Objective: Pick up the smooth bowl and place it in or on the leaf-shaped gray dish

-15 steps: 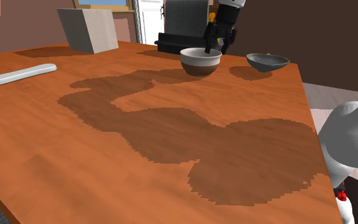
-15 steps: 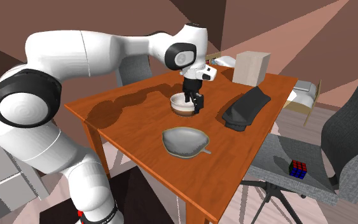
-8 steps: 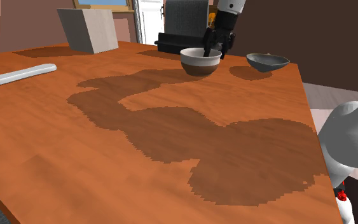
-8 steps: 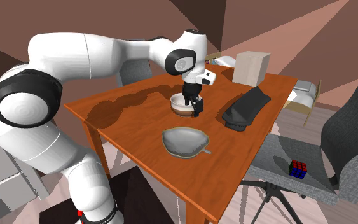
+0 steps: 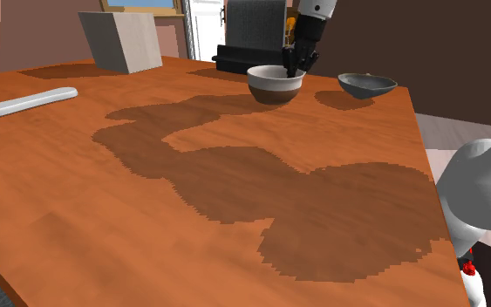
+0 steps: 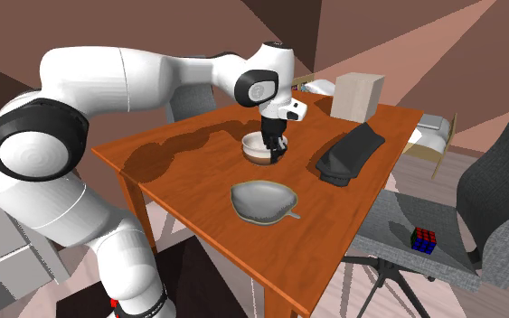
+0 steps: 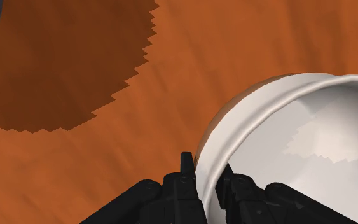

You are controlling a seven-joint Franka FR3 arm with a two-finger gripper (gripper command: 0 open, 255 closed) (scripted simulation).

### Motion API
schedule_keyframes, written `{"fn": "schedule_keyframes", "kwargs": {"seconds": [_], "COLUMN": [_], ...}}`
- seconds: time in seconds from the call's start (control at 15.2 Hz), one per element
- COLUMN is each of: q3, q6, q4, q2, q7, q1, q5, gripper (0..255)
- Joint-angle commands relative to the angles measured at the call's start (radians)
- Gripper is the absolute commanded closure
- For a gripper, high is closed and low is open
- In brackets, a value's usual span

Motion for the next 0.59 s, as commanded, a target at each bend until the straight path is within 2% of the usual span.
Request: {"fn": "schedule_keyframes", "kwargs": {"seconds": [0.0, 0.26, 0.53], "q3": [0.000, 0.000, -0.001], "q6": [0.000, 0.000, -0.053], "q4": [0.000, -0.001, 0.060], "q2": [0.000, 0.000, 0.007], "q7": [0.000, 0.000, 0.007], "q1": [0.000, 0.000, 0.000], "q5": [0.000, 0.000, -0.002], "gripper": [255, 255, 255]}}
